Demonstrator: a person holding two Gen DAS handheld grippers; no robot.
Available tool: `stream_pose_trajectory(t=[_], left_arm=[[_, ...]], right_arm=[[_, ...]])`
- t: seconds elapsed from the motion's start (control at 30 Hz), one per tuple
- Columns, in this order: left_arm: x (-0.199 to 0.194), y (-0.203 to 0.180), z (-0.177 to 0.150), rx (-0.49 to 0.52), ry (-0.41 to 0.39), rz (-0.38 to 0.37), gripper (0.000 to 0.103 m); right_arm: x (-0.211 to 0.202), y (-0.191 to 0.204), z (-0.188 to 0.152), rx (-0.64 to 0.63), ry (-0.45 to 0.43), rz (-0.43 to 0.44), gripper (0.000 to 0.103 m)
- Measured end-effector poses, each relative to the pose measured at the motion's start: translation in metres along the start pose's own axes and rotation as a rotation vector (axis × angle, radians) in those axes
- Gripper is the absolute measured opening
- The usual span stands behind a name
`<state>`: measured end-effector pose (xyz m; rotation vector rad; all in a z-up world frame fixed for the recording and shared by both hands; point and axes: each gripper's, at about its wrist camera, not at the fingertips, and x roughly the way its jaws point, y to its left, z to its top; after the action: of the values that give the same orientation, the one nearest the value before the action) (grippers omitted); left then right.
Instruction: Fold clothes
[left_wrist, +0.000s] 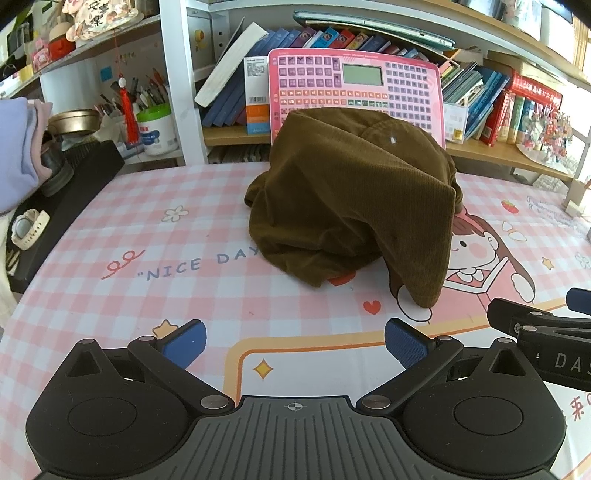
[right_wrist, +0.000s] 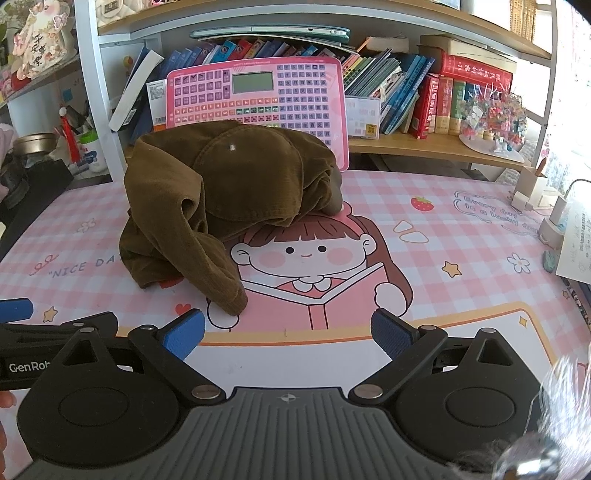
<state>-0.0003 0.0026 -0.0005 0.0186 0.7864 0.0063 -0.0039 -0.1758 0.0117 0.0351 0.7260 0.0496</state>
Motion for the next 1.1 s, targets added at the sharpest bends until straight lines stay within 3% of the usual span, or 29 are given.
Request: stream_pose_trajectory(t=[0.87, 1.1], left_arm=[[-0.006, 0.023, -0.006, 0.035, -0.026, -0.055, 0.103], [-0.004, 0.029, -0.009, 0.04, 0.014, -0.058, 0.103]], right_arm=[[-0.016, 0.025, -0.013, 0.038, -0.001, -0.062, 0.097], [-0.021, 0.039, -0.021, 0.019, 0.013, -0.082, 0.097]])
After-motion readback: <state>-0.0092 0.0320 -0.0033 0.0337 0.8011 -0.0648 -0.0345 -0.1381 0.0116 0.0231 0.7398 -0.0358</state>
